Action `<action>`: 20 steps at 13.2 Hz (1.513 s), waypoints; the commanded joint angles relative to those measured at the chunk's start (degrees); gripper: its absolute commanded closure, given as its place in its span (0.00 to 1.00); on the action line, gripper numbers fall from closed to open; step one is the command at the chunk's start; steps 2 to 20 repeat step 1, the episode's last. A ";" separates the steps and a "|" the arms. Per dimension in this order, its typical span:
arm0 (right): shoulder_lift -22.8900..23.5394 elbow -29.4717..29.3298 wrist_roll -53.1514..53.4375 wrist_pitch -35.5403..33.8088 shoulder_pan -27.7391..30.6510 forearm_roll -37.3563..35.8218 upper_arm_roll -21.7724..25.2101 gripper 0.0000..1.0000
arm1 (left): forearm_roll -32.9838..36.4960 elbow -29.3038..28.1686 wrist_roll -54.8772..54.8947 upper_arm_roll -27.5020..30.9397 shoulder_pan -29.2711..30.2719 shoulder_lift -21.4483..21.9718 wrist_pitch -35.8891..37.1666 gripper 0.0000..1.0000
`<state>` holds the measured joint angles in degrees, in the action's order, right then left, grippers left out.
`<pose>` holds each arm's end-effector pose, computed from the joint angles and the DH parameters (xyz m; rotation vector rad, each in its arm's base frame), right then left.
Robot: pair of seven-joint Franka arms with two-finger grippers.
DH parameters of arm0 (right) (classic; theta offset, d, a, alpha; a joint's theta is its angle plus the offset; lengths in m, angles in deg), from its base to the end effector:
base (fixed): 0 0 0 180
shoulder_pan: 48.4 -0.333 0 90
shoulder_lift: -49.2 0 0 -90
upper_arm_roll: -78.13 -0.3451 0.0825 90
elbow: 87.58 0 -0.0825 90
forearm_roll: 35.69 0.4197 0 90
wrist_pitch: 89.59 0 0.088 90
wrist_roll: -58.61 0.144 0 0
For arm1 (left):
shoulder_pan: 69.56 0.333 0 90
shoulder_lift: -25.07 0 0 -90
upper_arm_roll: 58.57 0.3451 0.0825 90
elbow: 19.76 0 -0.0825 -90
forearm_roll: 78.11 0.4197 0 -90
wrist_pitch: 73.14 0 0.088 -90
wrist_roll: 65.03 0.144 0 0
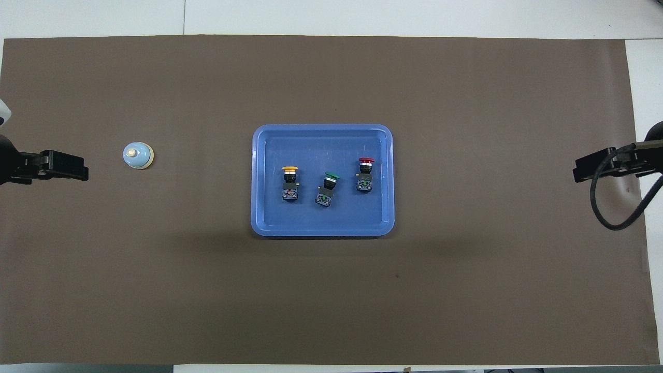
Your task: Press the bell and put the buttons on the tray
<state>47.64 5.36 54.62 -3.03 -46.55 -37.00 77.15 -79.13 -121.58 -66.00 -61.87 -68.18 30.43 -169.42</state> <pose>0.5701 -0.0119 0.6017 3.1179 0.0842 -0.1327 0.5634 -0.0224 0.5747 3.1293 -0.0224 -0.0056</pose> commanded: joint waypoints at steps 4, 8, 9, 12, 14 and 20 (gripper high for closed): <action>-1.17 1.19 -1.20 0.28 0.87 -0.36 -0.68 0.00 | 0.49 2.07 0.17 0.39 -0.67 -0.70 2.50 0.00; -1.17 1.19 -1.20 0.28 0.87 -0.36 -0.68 0.00 | 0.49 2.07 0.17 0.39 -0.67 -0.70 2.50 0.00; -1.17 1.19 -1.20 0.28 0.87 -0.36 -0.68 0.00 | 0.49 2.07 0.17 0.39 -0.67 -0.70 2.50 0.00; -1.17 1.19 -1.20 0.28 0.87 -0.36 -0.68 0.00 | 0.49 2.07 0.17 0.39 -0.67 -0.70 2.50 0.00; -1.17 1.19 -1.20 0.28 0.87 -0.36 -0.68 0.00 | 0.49 2.07 0.17 0.39 -0.67 -0.70 2.50 0.00; -1.17 1.19 -1.20 0.28 0.87 -0.36 -0.68 0.00 | 0.49 2.07 0.17 0.39 -0.67 -0.70 2.50 0.00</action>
